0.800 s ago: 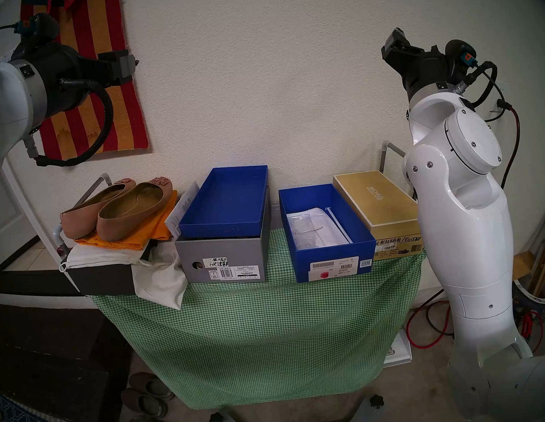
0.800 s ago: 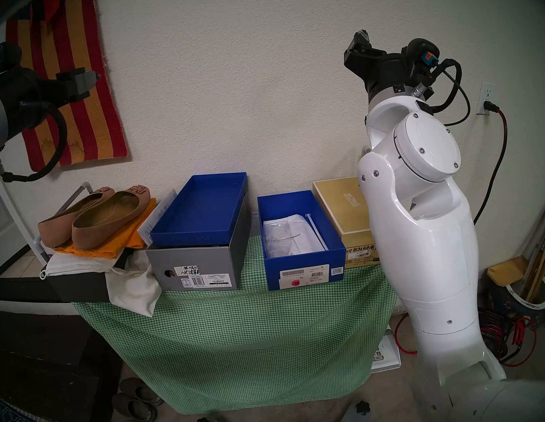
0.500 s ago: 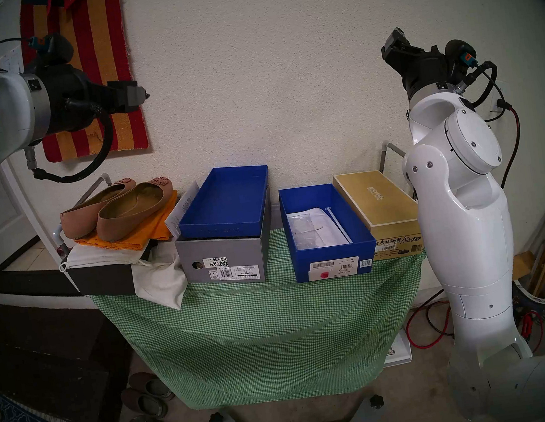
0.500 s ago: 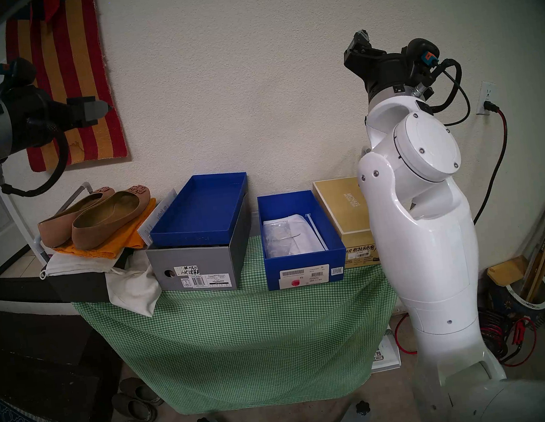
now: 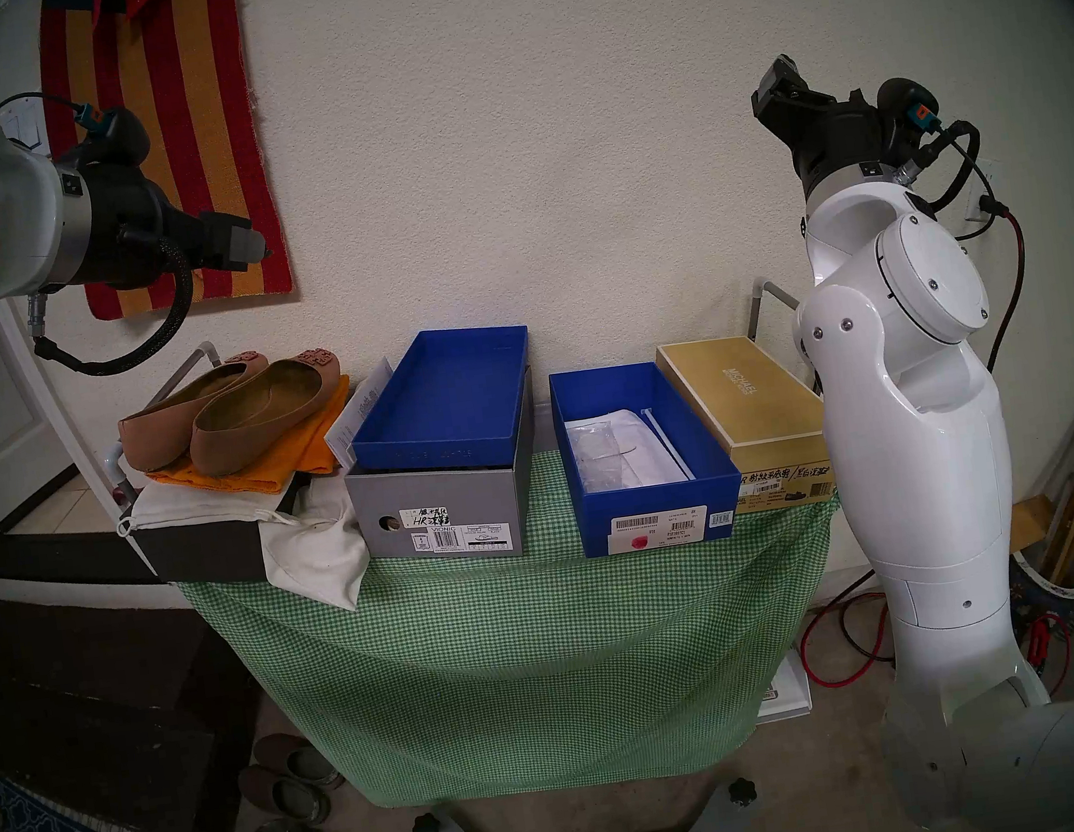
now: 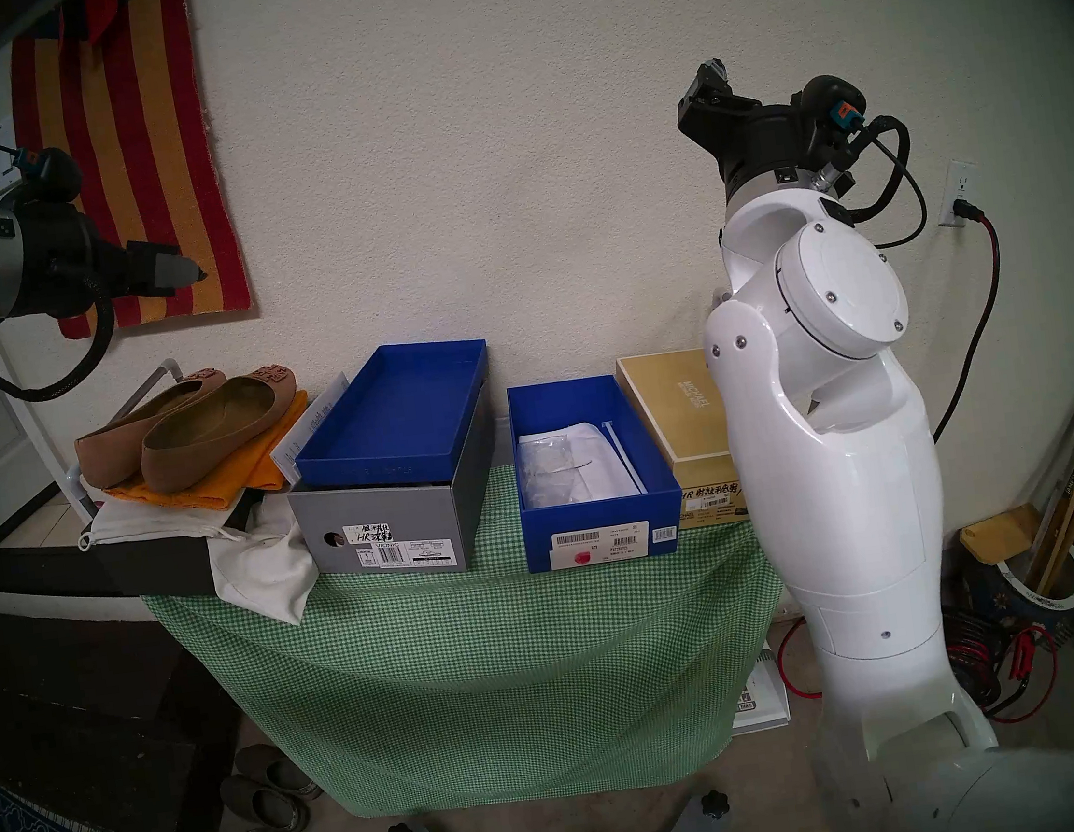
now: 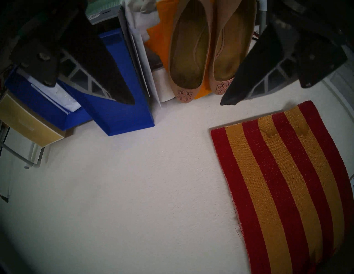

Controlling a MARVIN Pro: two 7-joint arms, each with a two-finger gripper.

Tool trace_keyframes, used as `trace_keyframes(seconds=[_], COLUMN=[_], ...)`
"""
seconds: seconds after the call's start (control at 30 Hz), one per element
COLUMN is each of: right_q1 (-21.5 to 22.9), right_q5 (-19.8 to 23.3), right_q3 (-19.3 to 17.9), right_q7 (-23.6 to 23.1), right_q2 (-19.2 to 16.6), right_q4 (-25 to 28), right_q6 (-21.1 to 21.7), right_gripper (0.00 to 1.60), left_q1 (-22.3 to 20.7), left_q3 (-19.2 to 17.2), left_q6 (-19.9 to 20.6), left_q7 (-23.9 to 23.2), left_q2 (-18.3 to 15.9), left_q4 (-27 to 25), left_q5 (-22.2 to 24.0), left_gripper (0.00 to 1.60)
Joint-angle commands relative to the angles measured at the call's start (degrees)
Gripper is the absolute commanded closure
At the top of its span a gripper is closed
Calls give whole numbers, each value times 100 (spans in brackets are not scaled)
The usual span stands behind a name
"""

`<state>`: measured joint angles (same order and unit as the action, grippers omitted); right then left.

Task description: Put shoes into shoe box

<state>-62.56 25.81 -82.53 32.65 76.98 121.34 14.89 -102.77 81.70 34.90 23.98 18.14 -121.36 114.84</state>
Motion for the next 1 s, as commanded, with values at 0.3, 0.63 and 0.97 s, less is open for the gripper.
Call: trace_keyframes(seconds=[0.3, 0.63, 0.97], right_q1=[-2, -3, -3], right_q5=[2, 2, 2], right_q3=[-3, -3, -3], right_q7=[1, 1, 1], right_q2=[0, 0, 0], right_q4=[0, 0, 0], right_q6=[-1, -1, -1], right_gripper=[0, 0, 0], left_q1=[998, 1081, 1384], left_q3=[-161, 34, 59], left_q6=[909, 1335, 1325], left_q7=[-835, -1467, -1869], left_q2=[1017, 1091, 932], left_q4=[1096, 1751, 2131], left_q5=[-549, -971, -710], left_gripper=[0, 0, 0])
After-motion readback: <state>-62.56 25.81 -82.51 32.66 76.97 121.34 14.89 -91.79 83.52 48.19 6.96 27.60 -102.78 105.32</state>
